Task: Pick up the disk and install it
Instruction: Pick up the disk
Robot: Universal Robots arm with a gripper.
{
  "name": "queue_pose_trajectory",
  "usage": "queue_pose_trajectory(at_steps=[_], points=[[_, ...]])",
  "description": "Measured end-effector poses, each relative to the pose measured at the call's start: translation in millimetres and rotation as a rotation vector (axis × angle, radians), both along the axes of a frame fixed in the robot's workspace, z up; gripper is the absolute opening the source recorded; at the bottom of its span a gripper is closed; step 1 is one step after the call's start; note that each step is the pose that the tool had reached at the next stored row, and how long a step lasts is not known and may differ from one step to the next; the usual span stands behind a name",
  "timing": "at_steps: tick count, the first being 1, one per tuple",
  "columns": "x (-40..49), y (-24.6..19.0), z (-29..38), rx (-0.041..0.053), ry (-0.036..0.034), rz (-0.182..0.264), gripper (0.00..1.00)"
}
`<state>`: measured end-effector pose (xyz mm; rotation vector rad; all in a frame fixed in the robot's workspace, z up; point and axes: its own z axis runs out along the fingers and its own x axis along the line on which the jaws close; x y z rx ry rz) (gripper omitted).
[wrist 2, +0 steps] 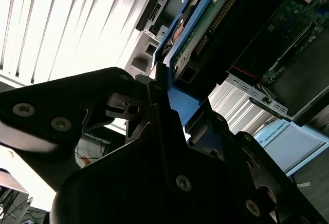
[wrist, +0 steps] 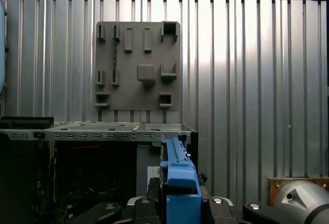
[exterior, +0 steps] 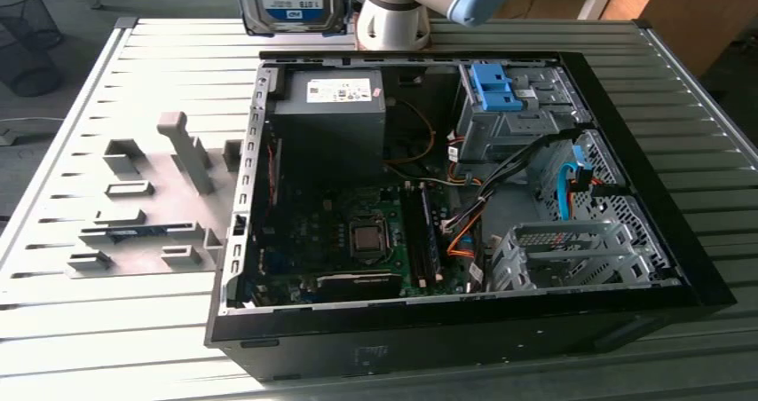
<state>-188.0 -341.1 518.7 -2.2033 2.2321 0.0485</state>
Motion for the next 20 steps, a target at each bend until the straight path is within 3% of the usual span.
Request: queue_pose_trajectory(at_steps=[14, 20], points=[[30.3, 0.0, 0.0, 0.0000, 0.0000, 0.000, 0.36], [31.8, -2.0, 0.0, 0.0000, -0.0001, 0.000, 0.36]])
